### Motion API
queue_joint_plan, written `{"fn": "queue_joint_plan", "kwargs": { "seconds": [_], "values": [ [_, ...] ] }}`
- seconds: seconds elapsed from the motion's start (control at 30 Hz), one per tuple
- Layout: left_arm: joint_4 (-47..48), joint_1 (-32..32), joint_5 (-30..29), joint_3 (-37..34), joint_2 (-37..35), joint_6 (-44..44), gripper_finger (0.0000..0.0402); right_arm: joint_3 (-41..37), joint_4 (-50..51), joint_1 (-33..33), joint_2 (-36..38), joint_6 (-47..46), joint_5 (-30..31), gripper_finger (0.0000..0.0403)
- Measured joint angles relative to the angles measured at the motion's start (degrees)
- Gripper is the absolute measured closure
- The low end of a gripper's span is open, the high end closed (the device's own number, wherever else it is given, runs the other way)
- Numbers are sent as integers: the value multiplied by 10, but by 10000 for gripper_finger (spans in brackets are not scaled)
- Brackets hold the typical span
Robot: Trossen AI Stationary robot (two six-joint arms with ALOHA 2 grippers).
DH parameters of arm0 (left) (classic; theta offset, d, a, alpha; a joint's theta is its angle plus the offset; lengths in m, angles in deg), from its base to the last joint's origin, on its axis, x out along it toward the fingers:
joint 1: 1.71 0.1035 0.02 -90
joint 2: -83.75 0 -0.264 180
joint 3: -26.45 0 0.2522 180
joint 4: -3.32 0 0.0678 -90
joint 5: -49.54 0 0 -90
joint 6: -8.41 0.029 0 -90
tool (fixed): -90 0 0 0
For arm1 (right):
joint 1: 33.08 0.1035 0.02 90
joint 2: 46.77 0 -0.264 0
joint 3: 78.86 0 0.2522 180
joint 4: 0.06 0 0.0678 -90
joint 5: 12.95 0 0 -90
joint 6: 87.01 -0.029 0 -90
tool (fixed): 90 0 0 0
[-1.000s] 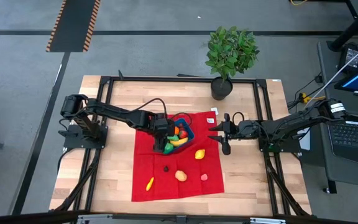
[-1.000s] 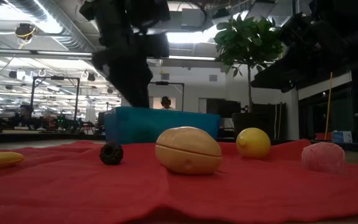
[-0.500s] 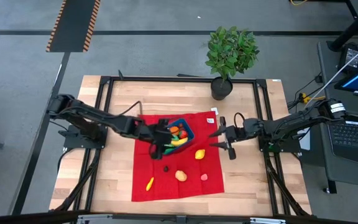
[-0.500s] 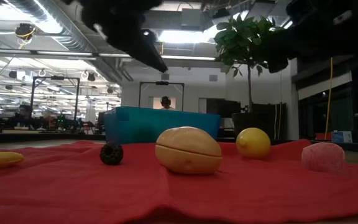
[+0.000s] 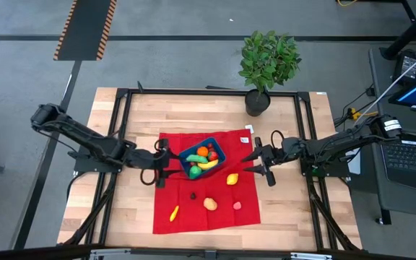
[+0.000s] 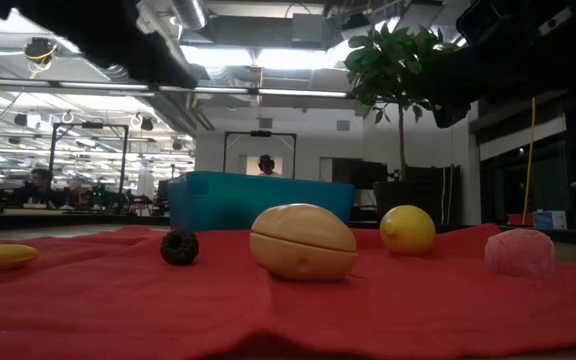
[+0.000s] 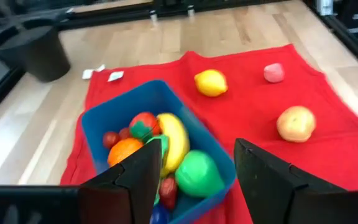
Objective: Pick and placing Produce into tupperware
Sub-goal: Put the lemon into the blue bin
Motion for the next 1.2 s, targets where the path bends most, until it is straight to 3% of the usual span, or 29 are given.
{"fn": "queue_joint_plan", "kwargs": {
  "seconds": [0.17,0.3,0.63,0.8,0.93,1.2],
  "values": [
    [-2,-13,-36,-31,-23,-41,210,0,12,-2,0,-59,62,239],
    [-3,-13,-56,-37,-25,-55,206,0,28,-5,0,-61,72,233],
    [-3,-13,-81,-37,-25,-59,216,4,37,-43,0,-28,93,146],
    [-3,-13,-81,-37,-25,-59,217,37,45,-60,0,1,90,129],
    [-2,-13,-81,-37,-25,-57,214,103,147,-60,0,43,71,128],
    [4,-13,-81,-37,-25,-55,222,285,480,-23,-52,77,71,128]
  ]
}}
